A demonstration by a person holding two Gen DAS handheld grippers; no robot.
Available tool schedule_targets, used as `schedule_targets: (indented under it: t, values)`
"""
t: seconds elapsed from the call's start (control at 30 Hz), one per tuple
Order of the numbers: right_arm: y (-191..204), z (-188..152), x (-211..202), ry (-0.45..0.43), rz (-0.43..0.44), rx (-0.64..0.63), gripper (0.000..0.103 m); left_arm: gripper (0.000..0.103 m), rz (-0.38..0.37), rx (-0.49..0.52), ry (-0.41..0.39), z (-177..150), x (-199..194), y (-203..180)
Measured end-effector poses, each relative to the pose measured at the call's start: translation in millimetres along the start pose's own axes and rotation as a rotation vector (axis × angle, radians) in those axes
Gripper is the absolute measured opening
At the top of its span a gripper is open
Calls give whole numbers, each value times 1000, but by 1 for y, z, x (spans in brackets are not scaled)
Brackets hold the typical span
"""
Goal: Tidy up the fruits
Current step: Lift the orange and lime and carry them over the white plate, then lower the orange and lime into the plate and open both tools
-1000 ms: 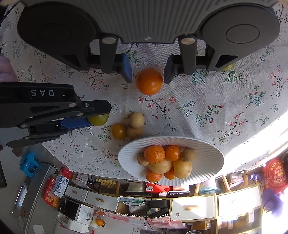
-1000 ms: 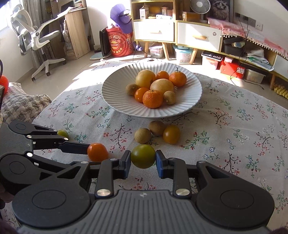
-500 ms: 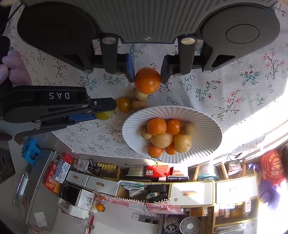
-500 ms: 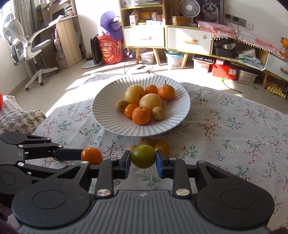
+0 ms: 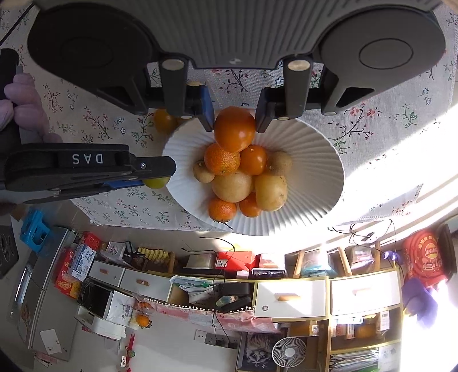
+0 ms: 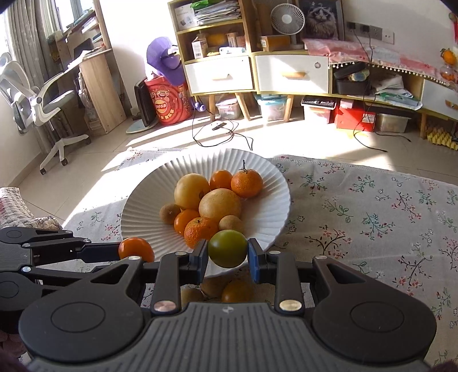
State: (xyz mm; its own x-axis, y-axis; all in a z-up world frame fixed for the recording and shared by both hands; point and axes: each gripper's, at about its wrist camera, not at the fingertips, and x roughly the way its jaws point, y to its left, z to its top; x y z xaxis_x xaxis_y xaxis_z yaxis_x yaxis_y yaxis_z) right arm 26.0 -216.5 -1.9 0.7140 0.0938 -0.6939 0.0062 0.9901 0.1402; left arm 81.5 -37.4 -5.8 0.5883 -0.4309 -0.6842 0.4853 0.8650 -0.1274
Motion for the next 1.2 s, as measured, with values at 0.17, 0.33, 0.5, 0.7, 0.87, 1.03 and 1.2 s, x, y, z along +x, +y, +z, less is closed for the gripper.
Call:
schedule_targets:
  t: [0.17, 0.33, 0.5, 0.7, 0.87, 1.03, 1.2]
  values:
    - [-11, 10, 15, -8, -3, 21, 26, 20, -2, 14, 8, 7, 9, 3]
    - [-19, 13, 25, -11, 2, 46, 27, 19, -4, 11, 4, 8, 14, 6]
    - [-21, 15, 33, -19, 20, 60, 27, 19, -10, -10, -9, 8, 14, 10]
    - [-24, 16, 34, -24, 38, 87, 31, 24, -7, 9, -18, 9, 15, 7]
    - [-22, 19, 30, -27, 45, 86, 46, 39, -4, 48, -21, 12, 12, 3]
    - [-21, 21, 22, -33, 36, 84, 61, 61, -8, 73, -31, 17, 5, 3]
    - [-17, 20, 10, -33, 18, 86, 75, 74, 7, 77, -28, 17, -5, 6]
